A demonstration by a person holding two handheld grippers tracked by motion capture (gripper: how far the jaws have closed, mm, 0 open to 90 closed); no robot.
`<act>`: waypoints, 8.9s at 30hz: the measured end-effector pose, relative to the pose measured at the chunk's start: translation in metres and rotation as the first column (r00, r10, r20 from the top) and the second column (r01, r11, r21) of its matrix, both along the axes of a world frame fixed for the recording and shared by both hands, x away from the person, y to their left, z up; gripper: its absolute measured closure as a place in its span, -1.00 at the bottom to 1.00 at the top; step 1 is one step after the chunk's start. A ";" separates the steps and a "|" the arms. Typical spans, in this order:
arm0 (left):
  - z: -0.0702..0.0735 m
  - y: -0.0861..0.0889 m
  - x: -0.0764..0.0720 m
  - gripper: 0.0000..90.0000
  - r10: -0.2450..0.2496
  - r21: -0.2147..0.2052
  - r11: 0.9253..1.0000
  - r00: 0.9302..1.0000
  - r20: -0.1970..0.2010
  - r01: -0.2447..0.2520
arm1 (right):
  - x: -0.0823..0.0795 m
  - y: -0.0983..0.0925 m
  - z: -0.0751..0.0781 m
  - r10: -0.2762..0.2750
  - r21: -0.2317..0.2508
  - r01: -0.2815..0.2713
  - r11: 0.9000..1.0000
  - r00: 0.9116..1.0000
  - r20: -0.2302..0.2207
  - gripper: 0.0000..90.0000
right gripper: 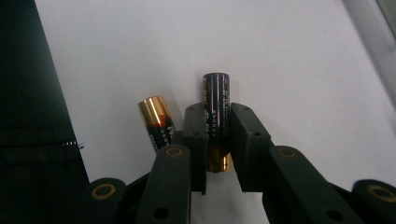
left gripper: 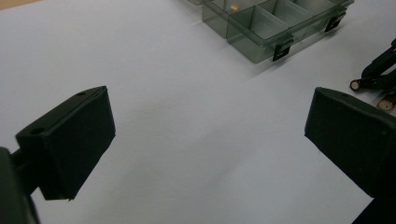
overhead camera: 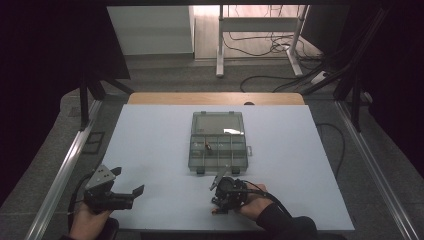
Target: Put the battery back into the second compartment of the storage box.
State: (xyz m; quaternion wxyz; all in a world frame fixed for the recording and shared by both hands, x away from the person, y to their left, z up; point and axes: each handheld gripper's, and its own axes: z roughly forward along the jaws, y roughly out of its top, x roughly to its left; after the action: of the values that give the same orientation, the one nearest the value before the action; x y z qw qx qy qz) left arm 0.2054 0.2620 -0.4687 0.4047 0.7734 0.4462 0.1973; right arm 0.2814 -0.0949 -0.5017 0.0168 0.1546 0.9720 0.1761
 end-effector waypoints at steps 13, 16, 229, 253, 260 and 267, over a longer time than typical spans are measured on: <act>0.000 0.000 0.000 -0.95 0.001 -0.001 1.000 1.000 0.000 -0.001 | 0.000 -0.004 0.017 -0.026 0.056 0.022 0.998 0.997 0.073 0.70; 0.000 0.000 0.000 -0.95 0.001 0.000 1.000 1.000 0.000 -0.001 | 0.000 -0.004 0.019 -0.038 0.068 0.033 0.997 0.996 0.077 0.70; 0.000 -0.002 0.001 -0.94 -0.002 0.012 1.000 1.000 -0.005 0.002 | 0.025 -0.004 0.049 -0.162 0.134 0.154 0.979 0.985 0.055 0.71; 0.000 -0.001 0.001 -0.94 0.000 0.007 1.000 1.000 -0.006 0.000 | 0.056 -0.005 0.059 -0.262 0.205 0.242 0.948 0.962 0.078 0.71; 0.000 -0.001 0.002 -0.94 -0.001 0.009 1.000 1.000 -0.006 0.001 | 0.069 -0.004 0.059 -0.299 0.226 0.276 0.934 0.951 0.079 0.71; 0.000 -0.001 0.002 -0.94 -0.002 0.007 1.000 1.000 -0.005 0.002 | 0.082 0.000 0.061 -0.326 0.243 0.298 0.923 0.942 0.083 0.71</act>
State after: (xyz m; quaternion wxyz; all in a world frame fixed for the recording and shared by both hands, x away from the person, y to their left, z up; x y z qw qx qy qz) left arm 0.2072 0.2609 -0.4690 0.4008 0.7760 0.4457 0.1964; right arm 0.3638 -0.0946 -0.4407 0.0864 0.2976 0.9054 0.2902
